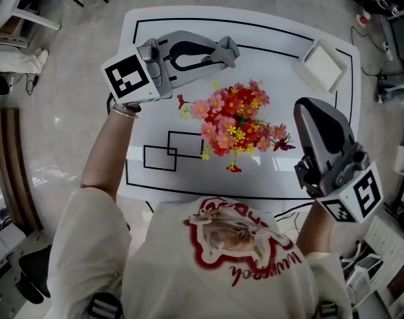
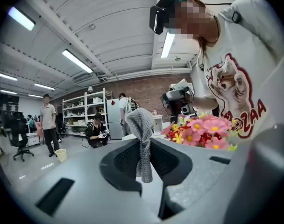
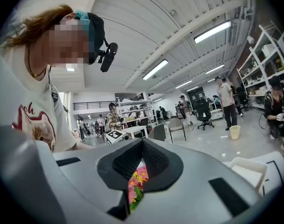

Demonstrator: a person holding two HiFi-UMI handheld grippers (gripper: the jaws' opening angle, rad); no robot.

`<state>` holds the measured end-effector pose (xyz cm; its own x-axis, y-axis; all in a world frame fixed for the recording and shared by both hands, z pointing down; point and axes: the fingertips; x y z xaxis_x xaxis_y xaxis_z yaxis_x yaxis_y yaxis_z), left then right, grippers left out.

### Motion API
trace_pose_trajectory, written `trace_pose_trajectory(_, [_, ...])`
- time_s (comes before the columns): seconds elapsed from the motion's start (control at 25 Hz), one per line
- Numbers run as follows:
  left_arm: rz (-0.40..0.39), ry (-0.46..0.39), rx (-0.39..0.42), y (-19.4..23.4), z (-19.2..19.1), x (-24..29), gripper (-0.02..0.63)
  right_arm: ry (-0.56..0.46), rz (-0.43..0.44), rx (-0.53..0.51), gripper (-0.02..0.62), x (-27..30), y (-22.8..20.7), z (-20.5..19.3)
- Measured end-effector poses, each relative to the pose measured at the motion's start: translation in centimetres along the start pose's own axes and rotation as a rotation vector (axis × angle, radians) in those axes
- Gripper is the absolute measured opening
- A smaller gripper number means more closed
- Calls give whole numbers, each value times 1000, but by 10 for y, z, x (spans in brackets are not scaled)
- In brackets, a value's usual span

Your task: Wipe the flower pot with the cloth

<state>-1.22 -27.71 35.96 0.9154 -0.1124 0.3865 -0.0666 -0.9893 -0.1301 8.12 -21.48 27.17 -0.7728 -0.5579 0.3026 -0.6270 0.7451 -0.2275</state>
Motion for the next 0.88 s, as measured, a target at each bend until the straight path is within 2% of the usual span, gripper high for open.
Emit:
trace_pose_trajectory(0.16, [-43, 26, 14, -1, -16, 16, 55, 6, -11, 20, 0, 2, -8, -6])
trace_pose_trajectory(0.32, [-134, 66, 6, -11, -33, 32, 55, 10, -18, 34, 0, 3, -14, -10])
trace_pose_trajectory(0.52, [-225, 84, 12, -25, -45, 51, 55, 15, -36, 48, 0, 2, -22, -13])
trace_pose_trajectory(0.72, [-284, 80, 11, -30, -50, 59, 55, 19, -42, 88, 0, 1, -30, -18])
trace_pose_trajectory(0.88, [-320, 163, 73, -37, -67, 69, 55, 22, -42, 102, 0, 3, -33, -22])
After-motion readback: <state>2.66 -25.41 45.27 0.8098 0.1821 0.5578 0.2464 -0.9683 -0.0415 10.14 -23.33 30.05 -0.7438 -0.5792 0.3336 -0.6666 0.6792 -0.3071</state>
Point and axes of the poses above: the fingertips, and each gripper's own axes: x forward along the fingers, y to its left, z out of its top, and after that the axes turned 13 degrees about y, right-handed
